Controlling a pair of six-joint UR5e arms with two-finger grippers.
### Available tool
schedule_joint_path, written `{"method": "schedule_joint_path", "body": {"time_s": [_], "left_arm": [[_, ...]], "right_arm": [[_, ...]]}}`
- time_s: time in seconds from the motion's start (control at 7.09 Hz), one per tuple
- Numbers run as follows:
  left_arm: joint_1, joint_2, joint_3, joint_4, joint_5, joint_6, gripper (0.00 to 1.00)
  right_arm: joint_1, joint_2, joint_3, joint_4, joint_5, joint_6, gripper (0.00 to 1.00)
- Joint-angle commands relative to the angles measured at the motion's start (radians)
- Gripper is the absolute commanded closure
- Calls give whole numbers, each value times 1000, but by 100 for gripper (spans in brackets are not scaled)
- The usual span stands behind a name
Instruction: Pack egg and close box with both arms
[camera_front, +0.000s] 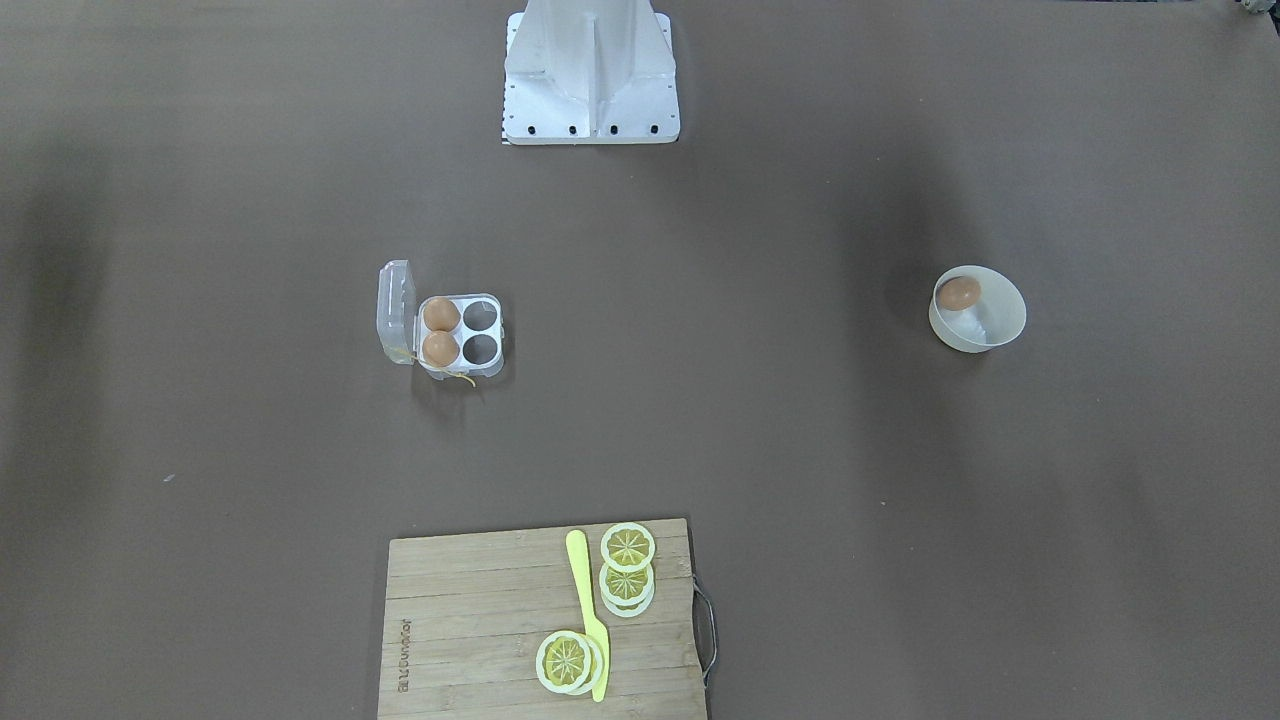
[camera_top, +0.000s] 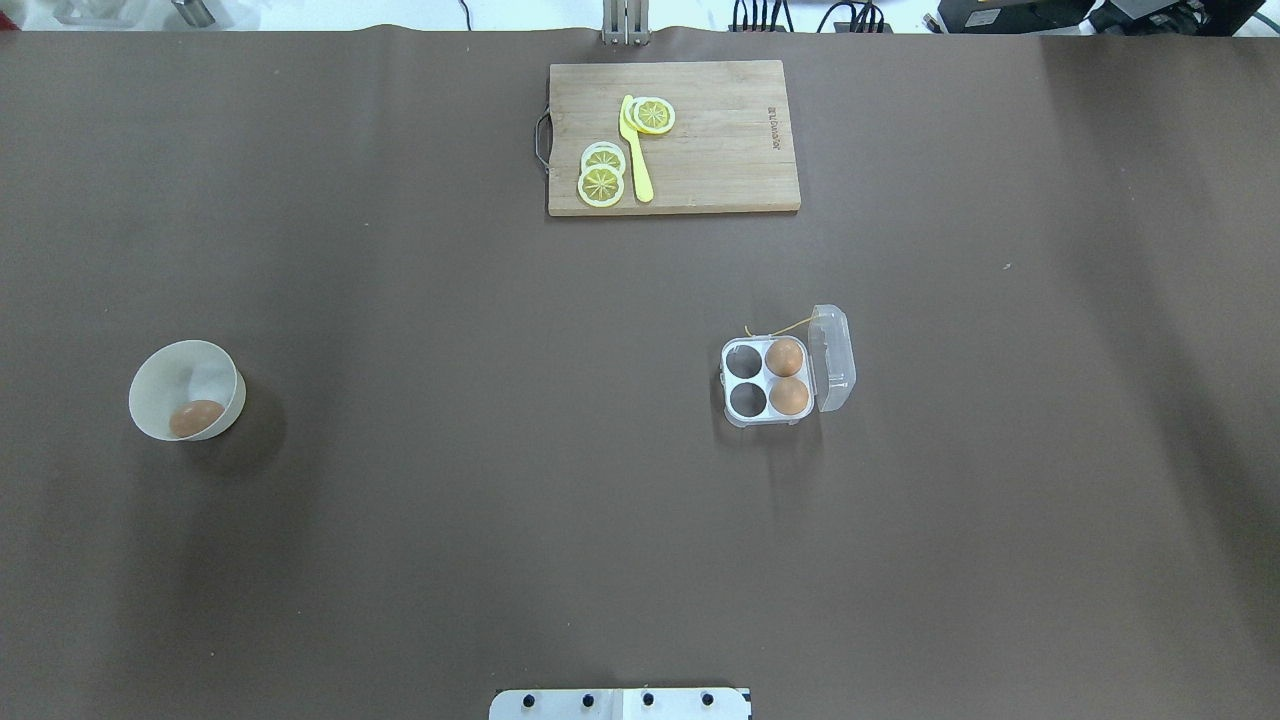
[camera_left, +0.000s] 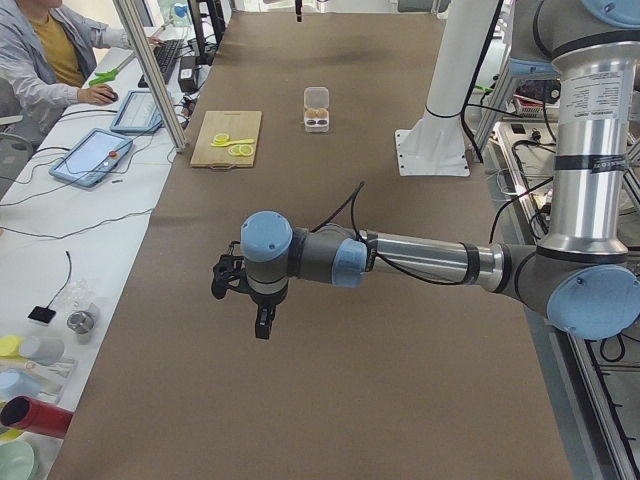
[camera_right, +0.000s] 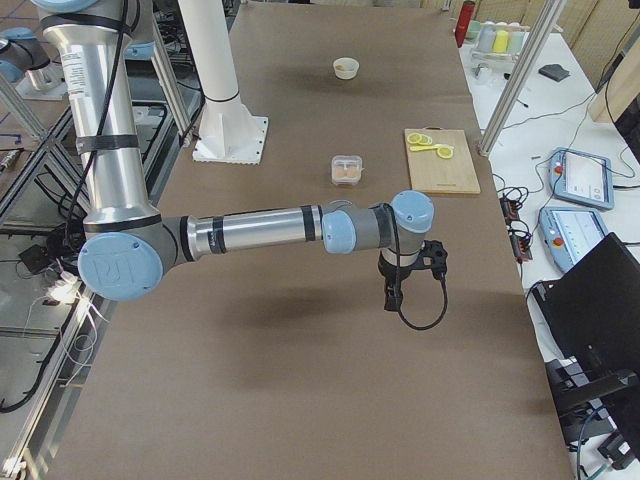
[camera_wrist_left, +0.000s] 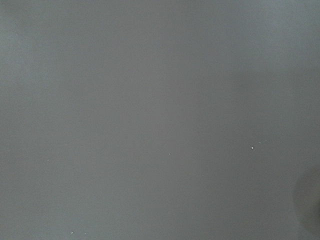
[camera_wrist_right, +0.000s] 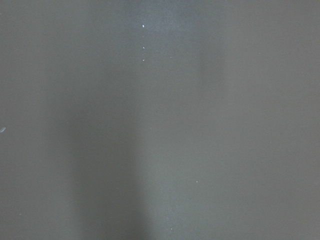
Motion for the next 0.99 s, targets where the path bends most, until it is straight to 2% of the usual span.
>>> {"method": "schedule_joint_path", "body": {"time_s": [0.0, 0.85], "left_arm": [[0, -1, -6, 1, 2, 2, 2], [2, 33, -9, -29, -7, -6, 2]], "right_arm": [[0, -2, 5, 0, 2, 1, 0], [0, -2, 16, 0, 21, 7, 0]]}}
